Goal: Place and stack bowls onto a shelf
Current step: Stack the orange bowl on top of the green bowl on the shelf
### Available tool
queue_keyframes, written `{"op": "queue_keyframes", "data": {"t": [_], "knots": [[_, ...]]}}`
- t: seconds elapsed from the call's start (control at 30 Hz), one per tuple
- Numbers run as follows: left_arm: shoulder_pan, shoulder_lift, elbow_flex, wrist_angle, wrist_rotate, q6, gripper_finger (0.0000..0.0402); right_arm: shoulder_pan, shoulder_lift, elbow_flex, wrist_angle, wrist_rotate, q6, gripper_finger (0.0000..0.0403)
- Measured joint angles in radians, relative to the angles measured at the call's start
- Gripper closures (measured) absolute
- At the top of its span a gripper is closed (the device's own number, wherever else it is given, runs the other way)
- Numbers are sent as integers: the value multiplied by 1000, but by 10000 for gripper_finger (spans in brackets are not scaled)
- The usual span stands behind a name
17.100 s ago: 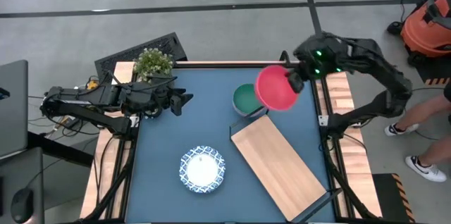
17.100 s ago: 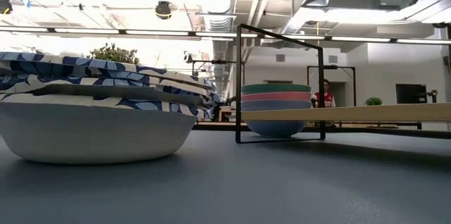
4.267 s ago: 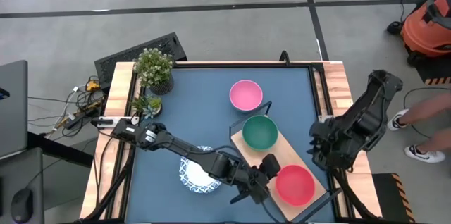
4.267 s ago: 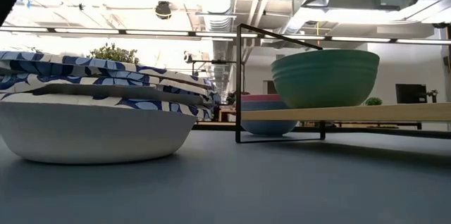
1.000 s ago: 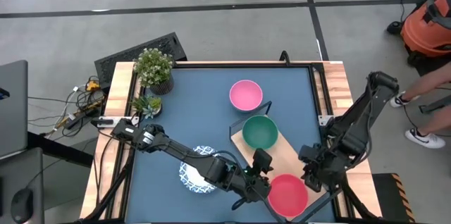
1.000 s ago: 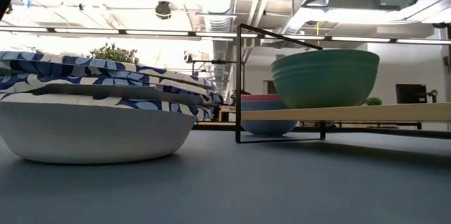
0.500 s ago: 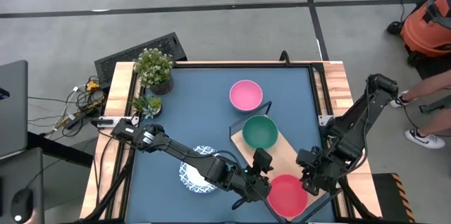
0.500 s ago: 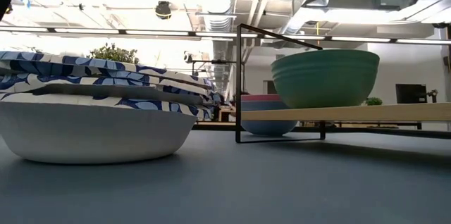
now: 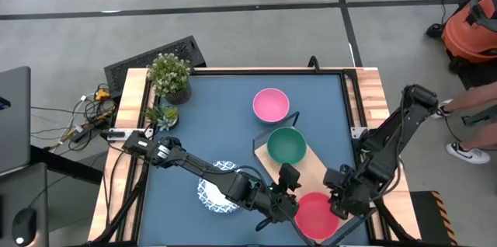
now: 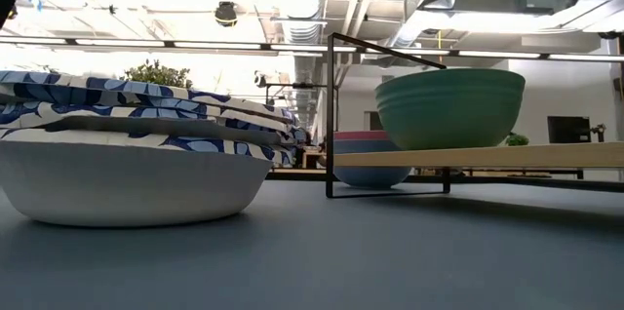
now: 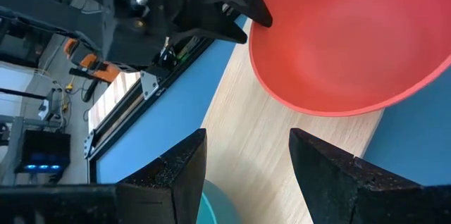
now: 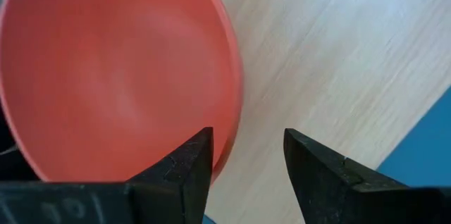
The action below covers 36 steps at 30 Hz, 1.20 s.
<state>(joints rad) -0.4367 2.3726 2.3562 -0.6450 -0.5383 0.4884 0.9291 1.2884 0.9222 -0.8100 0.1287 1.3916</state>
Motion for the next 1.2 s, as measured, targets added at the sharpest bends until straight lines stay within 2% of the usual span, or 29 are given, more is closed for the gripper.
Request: {"op": "queue_keyframes", "data": {"t": [0.1,0.17,0.4,0.6,0.7,0.83,1.0,1.1,1.2], "knots": [[0,0,0,0,0,15,214,-2,20,0,-6,-8,5,218],[0,0,0,0,0,25,214,-12,28,0,-11,-30,17,242],[0,0,0,10,0,59,214,-60,37,2,-40,-46,58,376],[-6,-18,0,5,8,36,214,-104,10,1,-73,-23,75,376],[-8,-45,0,-2,17,10,214,-116,-7,38,-171,-13,75,376],[-7,-89,0,-22,55,-46,214,-126,-21,160,-410,11,75,376],[8,-145,0,-42,119,-82,214,-142,-22,363,-731,92,93,376],[18,-167,0,-68,148,-43,214,-191,-29,433,-756,140,58,376],[23,-170,0,-114,148,62,214,-260,-30,478,-758,154,-4,376]]}}
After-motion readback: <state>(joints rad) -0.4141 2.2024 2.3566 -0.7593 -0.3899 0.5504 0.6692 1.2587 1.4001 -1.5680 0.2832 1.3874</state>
